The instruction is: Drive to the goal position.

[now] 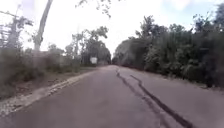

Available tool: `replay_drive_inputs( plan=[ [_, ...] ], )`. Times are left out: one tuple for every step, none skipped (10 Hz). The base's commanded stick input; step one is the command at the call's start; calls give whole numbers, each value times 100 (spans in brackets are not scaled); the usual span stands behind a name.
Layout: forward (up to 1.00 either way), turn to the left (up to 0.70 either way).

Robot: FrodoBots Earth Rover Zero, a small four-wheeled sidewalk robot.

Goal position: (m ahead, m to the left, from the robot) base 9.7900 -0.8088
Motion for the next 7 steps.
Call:
replay_drive_inputs(
  plan=[
    [100,0],
    [100,0],
    [100,0],
    [100,0],
    [100,0],
    [100,0],
    [100,0]
  ],
)
